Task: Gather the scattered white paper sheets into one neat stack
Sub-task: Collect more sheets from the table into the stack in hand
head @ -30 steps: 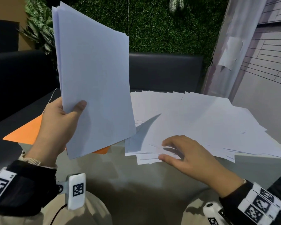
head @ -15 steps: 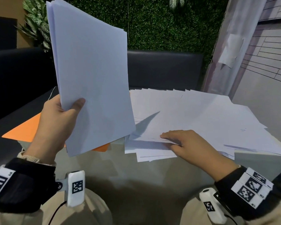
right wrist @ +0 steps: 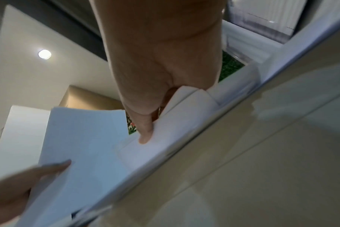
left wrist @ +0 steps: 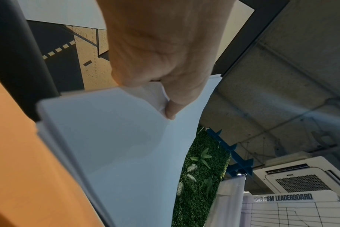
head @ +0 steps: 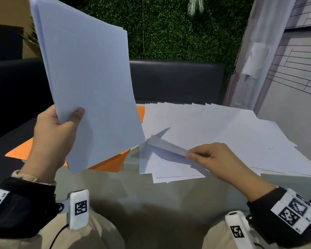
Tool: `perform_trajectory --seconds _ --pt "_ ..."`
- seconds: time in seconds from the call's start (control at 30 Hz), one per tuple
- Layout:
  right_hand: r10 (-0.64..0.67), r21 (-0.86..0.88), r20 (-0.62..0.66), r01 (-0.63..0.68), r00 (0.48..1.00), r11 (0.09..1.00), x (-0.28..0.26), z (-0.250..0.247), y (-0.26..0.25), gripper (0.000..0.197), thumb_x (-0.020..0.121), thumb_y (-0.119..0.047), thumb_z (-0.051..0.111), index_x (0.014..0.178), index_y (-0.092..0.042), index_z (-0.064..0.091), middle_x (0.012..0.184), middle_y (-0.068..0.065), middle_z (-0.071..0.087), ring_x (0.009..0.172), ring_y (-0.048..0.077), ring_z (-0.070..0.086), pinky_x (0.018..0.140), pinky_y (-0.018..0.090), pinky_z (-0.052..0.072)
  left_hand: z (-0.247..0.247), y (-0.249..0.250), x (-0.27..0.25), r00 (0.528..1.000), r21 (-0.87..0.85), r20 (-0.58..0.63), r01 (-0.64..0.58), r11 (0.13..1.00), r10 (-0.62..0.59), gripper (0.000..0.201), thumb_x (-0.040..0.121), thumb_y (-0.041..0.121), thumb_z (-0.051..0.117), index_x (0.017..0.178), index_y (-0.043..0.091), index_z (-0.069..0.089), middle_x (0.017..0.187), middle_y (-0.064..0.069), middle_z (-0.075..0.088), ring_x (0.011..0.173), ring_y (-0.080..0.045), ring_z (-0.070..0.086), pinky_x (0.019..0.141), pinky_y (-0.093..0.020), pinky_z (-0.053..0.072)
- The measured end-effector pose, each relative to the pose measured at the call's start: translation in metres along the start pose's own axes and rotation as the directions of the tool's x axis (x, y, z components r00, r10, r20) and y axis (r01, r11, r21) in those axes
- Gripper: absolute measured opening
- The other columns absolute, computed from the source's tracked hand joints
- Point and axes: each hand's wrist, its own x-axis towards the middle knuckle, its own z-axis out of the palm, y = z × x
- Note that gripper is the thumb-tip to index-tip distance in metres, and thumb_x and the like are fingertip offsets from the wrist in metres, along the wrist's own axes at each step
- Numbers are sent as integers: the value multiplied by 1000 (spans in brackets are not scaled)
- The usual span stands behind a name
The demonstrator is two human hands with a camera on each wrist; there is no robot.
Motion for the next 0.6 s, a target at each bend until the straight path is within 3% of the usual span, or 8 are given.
perform_trajectory --seconds 0.07,0.17,0.3,0.37,0.43,0.53,0.6 --pt "-9 -8 -76 9 997 1000 2 -2 -1 21 101 -34 68 84 -35 81 77 -14 76 70 7 66 70 32 52 0 -4 0 1000 5 23 -9 1000 9 6 107 28 71 112 28 72 105 18 74 95 -14 71 83 -38 52" --pt "-40 54 -262 57 964 997 0 -7 -3 18 102 -27 67 89 -28 80 84 -9 78 77 7 69 66 20 52 -1 -7 2 999 37 34 -13 999 12 9 107 29 70 101 35 73 108 17 75 100 -25 72 86 -43 54" --pt "-130 22 -436 154 891 988 -4 -20 -16 12 103 -23 67 101 -29 78 97 -21 77 92 -5 69 74 9 49 -2 -9 3 999 62 36 -3 998 1 15 107 28 70 96 38 72 109 12 77 105 -30 73 91 -50 59" --pt "-189 -17 -478 206 858 978 -7 -28 -23 12 103 -23 66 105 -30 76 102 -28 73 94 -10 67 77 4 48 -2 -11 3 999 58 37 9 998 -12 10 107 26 69 101 33 73 106 15 76 100 -27 72 85 -42 57" --pt "-227 -82 -469 214 854 973 -7 -34 -27 11 104 -26 64 106 -27 75 101 -28 71 96 -9 66 78 10 52 0 -11 1 999 62 36 11 998 -13 7 107 23 68 109 28 73 103 19 73 92 -18 71 75 -31 51" --pt "-186 -109 -312 159 932 981 -6 -32 -27 7 101 -25 68 100 -28 74 94 -16 77 88 5 71 81 34 58 3 -10 -3 999 65 35 23 998 -25 6 108 21 67 108 25 71 100 19 72 89 -5 67 69 -27 47" --pt "-153 -104 -157 138 976 985 -10 -21 -28 9 98 -24 72 99 -31 77 92 -18 78 87 2 72 85 32 58 4 -8 -5 999 63 34 30 998 -32 7 108 21 67 106 26 71 101 18 71 89 -5 66 69 -27 47"
